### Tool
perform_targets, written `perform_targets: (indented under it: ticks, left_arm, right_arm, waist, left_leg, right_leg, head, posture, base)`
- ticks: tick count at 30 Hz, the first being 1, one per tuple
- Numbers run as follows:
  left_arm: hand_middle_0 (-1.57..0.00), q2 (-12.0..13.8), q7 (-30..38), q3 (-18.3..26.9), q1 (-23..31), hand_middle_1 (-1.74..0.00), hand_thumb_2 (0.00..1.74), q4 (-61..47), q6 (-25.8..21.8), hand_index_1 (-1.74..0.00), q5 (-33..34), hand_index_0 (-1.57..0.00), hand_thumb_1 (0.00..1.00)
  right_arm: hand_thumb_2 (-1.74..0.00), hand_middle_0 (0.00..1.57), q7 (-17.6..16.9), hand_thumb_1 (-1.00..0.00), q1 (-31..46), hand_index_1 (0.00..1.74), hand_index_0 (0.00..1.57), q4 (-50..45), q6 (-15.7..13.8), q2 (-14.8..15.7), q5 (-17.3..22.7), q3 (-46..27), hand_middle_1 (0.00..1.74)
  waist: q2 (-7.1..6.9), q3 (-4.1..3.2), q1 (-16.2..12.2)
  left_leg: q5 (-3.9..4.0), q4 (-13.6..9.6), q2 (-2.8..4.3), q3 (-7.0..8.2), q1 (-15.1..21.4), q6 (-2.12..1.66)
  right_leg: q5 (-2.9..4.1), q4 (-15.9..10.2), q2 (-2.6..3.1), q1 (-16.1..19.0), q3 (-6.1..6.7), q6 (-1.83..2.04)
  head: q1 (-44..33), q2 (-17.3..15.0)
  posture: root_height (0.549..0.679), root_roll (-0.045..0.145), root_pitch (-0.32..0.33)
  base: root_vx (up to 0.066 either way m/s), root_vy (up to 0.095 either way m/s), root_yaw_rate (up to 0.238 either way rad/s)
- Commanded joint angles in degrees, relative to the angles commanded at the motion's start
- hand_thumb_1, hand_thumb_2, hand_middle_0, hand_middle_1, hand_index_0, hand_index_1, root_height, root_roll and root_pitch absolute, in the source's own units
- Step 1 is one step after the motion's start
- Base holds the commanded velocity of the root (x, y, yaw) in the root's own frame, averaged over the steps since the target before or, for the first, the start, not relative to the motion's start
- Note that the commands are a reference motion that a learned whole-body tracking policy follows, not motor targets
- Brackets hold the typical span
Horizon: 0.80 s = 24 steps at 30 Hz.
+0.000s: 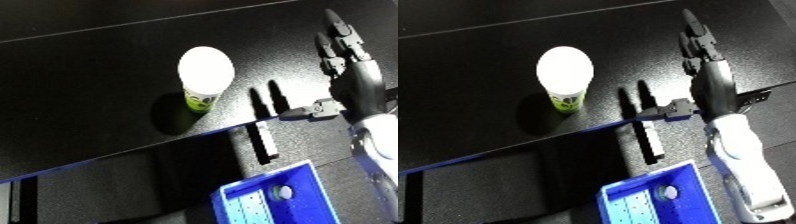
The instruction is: Pick up the object and place it into the box
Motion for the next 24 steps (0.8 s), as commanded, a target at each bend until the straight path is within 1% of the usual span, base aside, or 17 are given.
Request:
perform_targets:
  ticks: [5, 9, 16, 20, 24]
  left_arm:
    - [0.0, 0.09, 0.01, -0.56, -0.71, 0.0, 0.0, 0.31, 0.51, 0.0, 0.3, 0.0, 0.0]
    - [0.0, -0.19, -0.09, -1.0, -0.86, 0.0, 0.0, 0.0, 0.61, 0.0, -0.01, 0.0, 0.0]
    - [0.0, -0.29, 0.66, -1.21, -0.6, 0.0, 0.0, -0.46, 1.6, 0.0, 0.27, 0.0, 0.0]
    - [0.0, -0.42, 0.86, -1.29, -0.7, 0.0, 0.0, -0.39, 1.78, 0.0, 0.32, 0.0, 0.0]
    - [0.0, -0.8, 0.98, -1.65, -0.91, 0.0, 0.0, -0.75, 1.83, 0.0, 0.22, 0.0, 0.0]
  right_arm:
    - [0.0, 0.0, 1.9, 0.0, -4.44, 0.0, 0.0, 5.42, 1.85, 0.27, 0.52, 4.06, 0.0]
    - [0.0, 0.0, 3.7, 0.0, -7.13, 0.0, 0.0, 8.17, 3.05, 1.12, -0.17, 6.4, 0.0]
    - [0.0, 0.0, 5.81, 0.0, -10.31, 0.0, 0.0, 9.73, 4.26, 2.18, -0.52, 8.9, 0.0]
    - [0.0, 0.0, 6.56, 0.0, -11.94, 0.0, 0.0, 9.47, 4.47, 3.49, -0.65, 10.11, 0.0]
    - [0.0, 0.0, 6.96, 0.0, -12.71, 0.0, 0.0, 8.68, 5.14, 5.05, -0.94, 10.98, 0.0]
  waist:
    - [0.3, 0.16, 0.89]
    - [0.58, 0.24, 1.44]
    - [1.04, 0.37, 2.3]
    - [1.23, 0.47, 2.74]
    - [1.37, 0.64, 3.02]
  left_leg:
    - [-0.11, 0.3, -0.37, -0.37, -0.07, 0.06]
    - [-0.16, 0.36, -0.6, -0.45, -0.02, 0.09]
    - [0.03, 0.12, -1.05, -0.43, 0.04, -0.03]
    - [0.03, 0.36, -1.29, -0.41, -0.11, -0.11]
    - [0.02, 0.44, -1.47, -0.35, -0.09, -0.17]
  right_leg:
    - [-0.31, 0.58, -0.27, -0.15, -0.23, -0.25]
    - [-0.44, 0.83, -0.53, -0.16, -0.34, -0.38]
    - [-0.44, 0.94, -1.0, -0.22, -0.52, -0.37]
    - [-0.53, 1.35, -1.18, -0.44, -0.66, -0.4]
    - [-0.57, 1.62, -1.43, -0.52, -0.7, -0.32]
  head:
    - [2.04, 0.03]
    - [3.6, 0.15]
    - [5.5, 0.9]
    - [5.76, 0.58]
    - [6.2, 0.62]
  posture:
    - [0.623, 0.057, -0.07]
    - [0.622, 0.06, -0.072]
    - [0.623, 0.066, -0.072]
    - [0.622, 0.068, -0.072]
    - [0.622, 0.07, -0.073]
  base:
    - [0.008, 0.003, 0.065]
    - [0.02, 0.019, 0.069]
    - [0.014, 0.023, 0.073]
    - [0.011, 0.022, 0.058]
    - [0.012, 0.021, 0.07]
